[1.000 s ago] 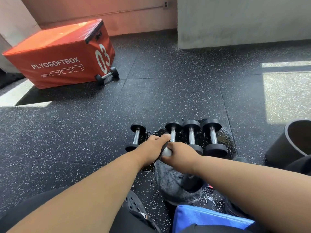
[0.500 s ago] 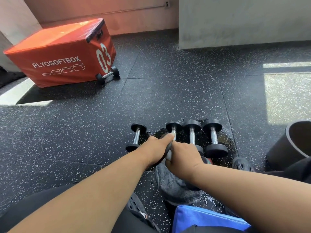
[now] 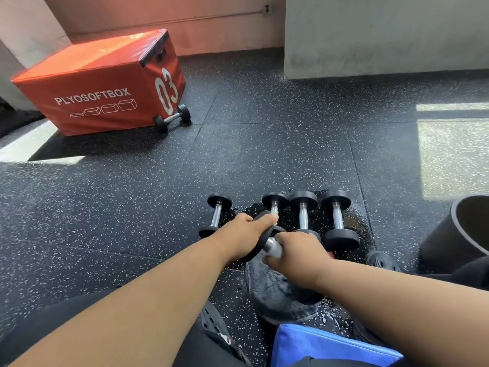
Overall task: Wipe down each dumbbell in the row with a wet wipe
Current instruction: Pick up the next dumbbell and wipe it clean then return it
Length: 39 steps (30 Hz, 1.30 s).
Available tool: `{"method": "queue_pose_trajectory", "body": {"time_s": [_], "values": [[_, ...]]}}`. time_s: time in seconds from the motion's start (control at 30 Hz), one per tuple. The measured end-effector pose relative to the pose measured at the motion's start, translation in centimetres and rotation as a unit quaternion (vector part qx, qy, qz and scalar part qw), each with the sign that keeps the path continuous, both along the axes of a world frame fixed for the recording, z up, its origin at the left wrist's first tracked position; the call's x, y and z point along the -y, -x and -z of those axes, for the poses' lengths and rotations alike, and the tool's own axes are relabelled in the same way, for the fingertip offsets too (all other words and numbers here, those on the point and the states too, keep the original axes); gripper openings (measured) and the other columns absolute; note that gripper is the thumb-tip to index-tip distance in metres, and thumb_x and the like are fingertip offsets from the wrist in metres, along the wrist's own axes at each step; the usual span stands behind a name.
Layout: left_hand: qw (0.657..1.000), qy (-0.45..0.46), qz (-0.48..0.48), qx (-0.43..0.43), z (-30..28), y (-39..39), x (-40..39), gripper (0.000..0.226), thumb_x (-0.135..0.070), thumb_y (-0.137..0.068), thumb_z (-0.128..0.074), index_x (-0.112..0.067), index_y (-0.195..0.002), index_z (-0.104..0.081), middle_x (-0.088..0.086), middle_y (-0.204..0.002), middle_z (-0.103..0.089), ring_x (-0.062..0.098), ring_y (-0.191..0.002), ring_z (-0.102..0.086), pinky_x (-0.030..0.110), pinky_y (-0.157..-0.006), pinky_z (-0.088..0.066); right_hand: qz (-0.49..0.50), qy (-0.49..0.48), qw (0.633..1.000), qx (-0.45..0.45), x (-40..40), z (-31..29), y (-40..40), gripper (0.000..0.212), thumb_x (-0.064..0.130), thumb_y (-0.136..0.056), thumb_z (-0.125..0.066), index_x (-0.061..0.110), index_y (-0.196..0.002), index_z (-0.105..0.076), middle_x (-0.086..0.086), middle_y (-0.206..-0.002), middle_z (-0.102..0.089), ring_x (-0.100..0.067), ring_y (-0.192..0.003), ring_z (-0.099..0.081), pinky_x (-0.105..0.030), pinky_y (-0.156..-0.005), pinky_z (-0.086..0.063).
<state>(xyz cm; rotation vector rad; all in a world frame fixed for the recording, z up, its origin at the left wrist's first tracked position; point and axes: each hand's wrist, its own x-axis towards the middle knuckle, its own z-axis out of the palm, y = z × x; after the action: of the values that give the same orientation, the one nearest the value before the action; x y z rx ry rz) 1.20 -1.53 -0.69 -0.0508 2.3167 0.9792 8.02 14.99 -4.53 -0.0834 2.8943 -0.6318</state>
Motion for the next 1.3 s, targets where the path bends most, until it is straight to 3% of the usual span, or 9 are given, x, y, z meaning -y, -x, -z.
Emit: {"method": "queue_pose_trajectory", "body": {"time_s": [0.13, 0.33, 0.47, 0.7, 0.93, 1.0, 1.13, 1.23, 1.3], "values": [[1.0, -0.002, 0.004, 0.0, -0.3, -0.2, 0.1, 0.097, -0.101, -0.061, -0.056, -0.028, -0.125, -0.06, 0.003, -0.108, -0.073, 0.023, -0.09, -0.066, 0.043, -0.088, -0.052, -0.013, 0.074, 0.992, 0.101, -1.3, -0.6, 0.3, 0.028, 0.058, -0.083, -0.076, 0.032, -0.088, -0.067, 0.009, -0.074, -0.069, -0.013, -0.074, -0.066, -0.031, -0.07, -0.051], [1.0, -0.003, 0.028, -0.009, -0.8, -0.6, 0.0, 0.091, -0.099, -0.062, -0.057, -0.034, -0.126, -0.059, 0.002, -0.111, -0.075, 0.022, -0.093, -0.069, 0.043, -0.091, -0.054, -0.028, 0.056, 0.981, 0.185, -2.9, -0.9, 0.9, 0.039, 0.062, -0.076, -0.081, 0.025, -0.084, -0.068, 0.006, -0.076, -0.076, -0.015, -0.077, -0.073, -0.03, -0.076, -0.055], [0.999, 0.007, 0.046, -0.014, -1.0, -0.8, 0.0, 0.09, -0.1, -0.064, -0.055, -0.038, -0.129, -0.058, 0.0, -0.113, -0.076, 0.023, -0.101, -0.072, 0.047, -0.101, -0.055, -0.062, 0.084, 0.97, 0.22, -3.5, -0.8, 1.2, 0.033, 0.052, -0.081, -0.082, 0.022, -0.086, -0.069, -0.002, -0.084, -0.079, -0.023, -0.084, -0.075, -0.034, -0.08, -0.056], [0.995, -0.018, 0.09, -0.026, -1.4, -0.8, 0.5, 0.102, -0.099, -0.063, -0.054, -0.037, -0.144, -0.054, -0.006, -0.122, -0.073, 0.018, -0.111, -0.069, 0.048, -0.11, -0.05, -0.087, 0.163, 0.95, 0.253, -4.2, -0.6, 1.4, 0.044, 0.062, -0.08, -0.077, 0.023, -0.101, -0.073, 0.005, -0.089, -0.079, -0.015, -0.085, -0.075, -0.038, -0.089, -0.058], [0.991, -0.034, 0.123, -0.028, -1.8, -0.8, 0.2, 0.113, -0.101, -0.062, -0.057, -0.038, -0.155, -0.047, -0.003, -0.137, -0.07, 0.016, -0.123, -0.067, 0.047, -0.116, -0.046, -0.037, 0.308, 0.921, 0.236, -2.5, -1.0, 1.7, 0.013, 0.024, -0.098, -0.076, 0.015, -0.089, -0.072, 0.018, -0.062, -0.07, 0.01, -0.053, -0.058, -0.008, -0.056, -0.041], [0.991, -0.036, 0.127, -0.029, -1.7, -0.6, 0.4, 0.111, -0.097, -0.065, -0.057, -0.037, -0.157, -0.045, -0.002, -0.139, -0.069, 0.016, -0.125, -0.066, 0.048, -0.117, -0.045, -0.032, 0.312, 0.915, 0.254, -2.5, -1.0, 1.6, 0.016, 0.028, -0.097, -0.077, 0.012, -0.096, -0.078, 0.012, -0.077, -0.078, 0.009, -0.059, -0.061, -0.011, -0.062, -0.042], [0.988, -0.083, 0.133, -0.008, -2.1, -0.7, 0.5, 0.087, -0.075, -0.08, -0.074, -0.036, -0.154, -0.051, -0.012, -0.127, -0.069, 0.006, -0.118, -0.067, 0.041, -0.116, -0.048, -0.056, 0.231, 0.93, 0.28, -3.3, -1.5, 1.8, 0.027, 0.045, -0.086, -0.084, 0.024, -0.076, -0.07, 0.021, -0.064, -0.068, 0.007, -0.061, -0.061, -0.012, -0.065, -0.044], [0.984, -0.094, 0.153, -0.008, -2.7, -0.6, 0.5, 0.084, -0.061, -0.08, -0.08, -0.038, -0.155, -0.051, -0.014, -0.13, -0.065, 0.006, -0.119, -0.066, 0.037, -0.114, -0.05, -0.096, 0.202, 0.918, 0.327, -4.1, -1.0, 2.0, 0.039, 0.051, -0.076, -0.087, 0.022, -0.1, -0.081, 0.01, -0.096, -0.081, -0.013, -0.099, -0.076, -0.033, -0.102, -0.054], [0.98, -0.091, 0.174, -0.011, -2.7, -0.4, 0.5, 0.086, -0.06, -0.076, -0.08, -0.039, -0.155, -0.051, -0.014, -0.131, -0.066, 0.004, -0.118, -0.067, 0.035, -0.113, -0.051, -0.116, 0.198, 0.906, 0.355, -4.5, -0.5, 1.6, 0.038, 0.041, -0.079, -0.087, 0.021, -0.11, -0.081, 0.003, -0.107, -0.082, -0.022, -0.11, -0.075, -0.043, -0.111, -0.051]]}}
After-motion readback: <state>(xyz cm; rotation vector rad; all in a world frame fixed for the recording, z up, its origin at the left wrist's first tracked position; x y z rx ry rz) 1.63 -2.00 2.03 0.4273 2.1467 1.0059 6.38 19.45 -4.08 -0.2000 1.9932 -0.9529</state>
